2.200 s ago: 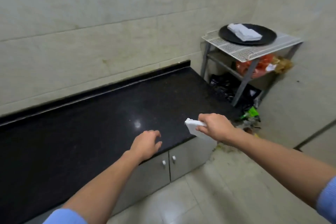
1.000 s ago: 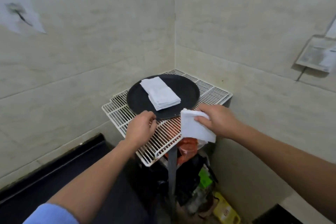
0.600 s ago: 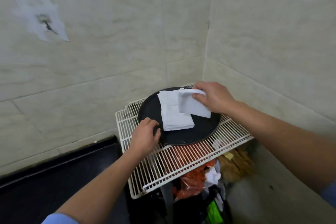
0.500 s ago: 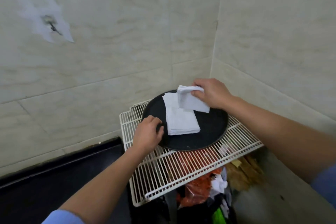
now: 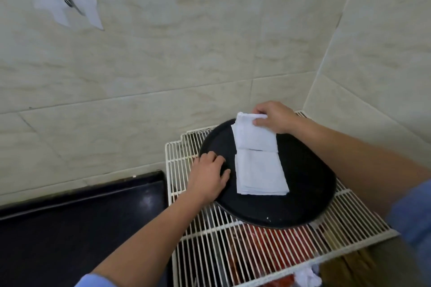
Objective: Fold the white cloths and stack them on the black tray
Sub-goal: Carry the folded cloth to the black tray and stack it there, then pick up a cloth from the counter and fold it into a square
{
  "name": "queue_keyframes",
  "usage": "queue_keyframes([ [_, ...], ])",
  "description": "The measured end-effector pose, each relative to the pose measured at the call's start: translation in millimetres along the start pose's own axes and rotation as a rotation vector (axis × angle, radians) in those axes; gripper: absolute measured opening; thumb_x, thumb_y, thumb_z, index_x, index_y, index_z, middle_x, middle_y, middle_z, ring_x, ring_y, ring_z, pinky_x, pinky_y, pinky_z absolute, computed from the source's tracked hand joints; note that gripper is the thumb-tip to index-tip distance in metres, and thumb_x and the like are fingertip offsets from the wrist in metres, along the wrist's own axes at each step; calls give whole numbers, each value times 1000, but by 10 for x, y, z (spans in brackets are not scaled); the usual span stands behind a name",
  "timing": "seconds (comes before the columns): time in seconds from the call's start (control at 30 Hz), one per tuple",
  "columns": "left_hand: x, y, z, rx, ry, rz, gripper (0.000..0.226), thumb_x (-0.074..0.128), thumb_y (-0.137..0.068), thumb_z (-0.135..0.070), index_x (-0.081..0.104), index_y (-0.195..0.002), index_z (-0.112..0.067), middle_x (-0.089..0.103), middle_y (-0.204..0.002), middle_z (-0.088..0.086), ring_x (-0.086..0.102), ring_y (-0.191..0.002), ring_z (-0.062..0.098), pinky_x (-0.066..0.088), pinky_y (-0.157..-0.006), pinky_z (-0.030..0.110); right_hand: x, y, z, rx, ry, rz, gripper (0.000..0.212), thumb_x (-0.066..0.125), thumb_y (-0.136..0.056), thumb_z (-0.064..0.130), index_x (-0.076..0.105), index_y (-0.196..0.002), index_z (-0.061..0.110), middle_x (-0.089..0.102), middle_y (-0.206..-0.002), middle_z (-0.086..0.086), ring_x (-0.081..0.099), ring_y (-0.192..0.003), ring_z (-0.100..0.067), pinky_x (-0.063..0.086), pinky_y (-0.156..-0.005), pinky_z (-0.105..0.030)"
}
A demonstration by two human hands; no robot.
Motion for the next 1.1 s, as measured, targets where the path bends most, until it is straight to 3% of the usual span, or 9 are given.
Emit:
queue_keyframes([
  [0.13, 22, 36, 39, 8, 54, -60, 33, 45, -93, -43, 57, -116, -22, 53, -113, -1, 48, -105, 20, 33, -95, 34, 277, -262, -191, 69, -8, 51, 16, 68, -83, 27, 55, -74, 26, 58, -85, 6, 59, -90, -24, 41, -69, -31],
  [0.2, 25, 48, 54, 15, 72, -76, 33, 45, -93, -43, 58, -115, -21, 53, -111, -2, 47, -104, 19, 34, -94, 34, 370, -270, -221, 95, 35, 26, 13, 68, -83, 32, 61, -92, 26, 61, -99, 3, 59, -101, -25, 45, -79, -34],
  [0.33, 49, 49, 72, 14, 98, -111, 33, 45, -92, -42, 60, -112, -20, 54, -109, -1, 48, -101, 20, 35, -94, 35, 416, -45, -14, -10, 225, -221, 52, 57, -89, 49, 48, -135, 27, 47, -138, -3, 41, -128, -27, 32, -103, -43],
  [0.5, 78, 37, 87, 9, 93, -133, 40, 39, -89, -46, 61, -110, -21, 53, -106, -3, 48, -99, 18, 34, -92, 33, 901, 147, 21, -50, 194, 12, 65, 32, -93, 64, 26, -149, 32, 16, -160, -2, 11, -148, -21, 14, -117, -45],
  [0.6, 79, 32, 84, 13, 96, -112, 38, 41, -90, -45, 60, -111, -20, 52, -108, -2, 47, -101, 19, 32, -92, 33, 969, 157, -37, -59, 207, 32, 72, 17, -90, 70, 20, -151, 33, 12, -161, -3, 8, -148, -21, 13, -118, -44],
  [0.73, -6, 50, 39, 33, 90, -49, 35, 48, -92, -40, 55, -120, -20, 51, -117, -1, 46, -108, 19, 34, -97, 33, 885, 185, -8, -34, 213, 67, 63, 28, -96, 61, 21, -151, 32, 10, -161, -1, 7, -148, -19, 13, -117, -45],
  [0.83, -236, 191, 48, 32, 96, -106, 34, 51, -91, -37, 56, -119, -19, 52, -117, -1, 47, -109, 20, 38, -96, 35, 629, 302, 157, -76, 137, -60, 58, 34, -96, 57, 37, -145, 26, 29, -156, -3, 23, -144, -22, 21, -114, -45],
  [0.93, -500, 515, 196, -44, 38, -167, 31, 52, -91, -35, 58, -116, -18, 55, -112, -1, 51, -103, 20, 43, -92, 37, 376, 463, 538, -205, 128, -227, 45, 42, -97, 49, 57, -127, 19, 55, -131, -1, 48, -123, -24, 35, -101, -41],
  [1.1, -803, 1553, 688, -287, -53, -142, 26, 52, -91, -32, 60, -111, -17, 59, -104, 0, 57, -94, 23, 48, -77, 37, 459, 838, 1546, -498, 56, -316, 29, 52, -94, 36, 65, -111, 16, 66, -110, -3, 57, -106, -24, 41, -89, -40],
])
Point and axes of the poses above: each hand's wrist, its own y-axis away from the middle knuckle, its own x-axis out of the palm, z = x × y, the point moved 6 cm from there along -y, towards the middle knuckle
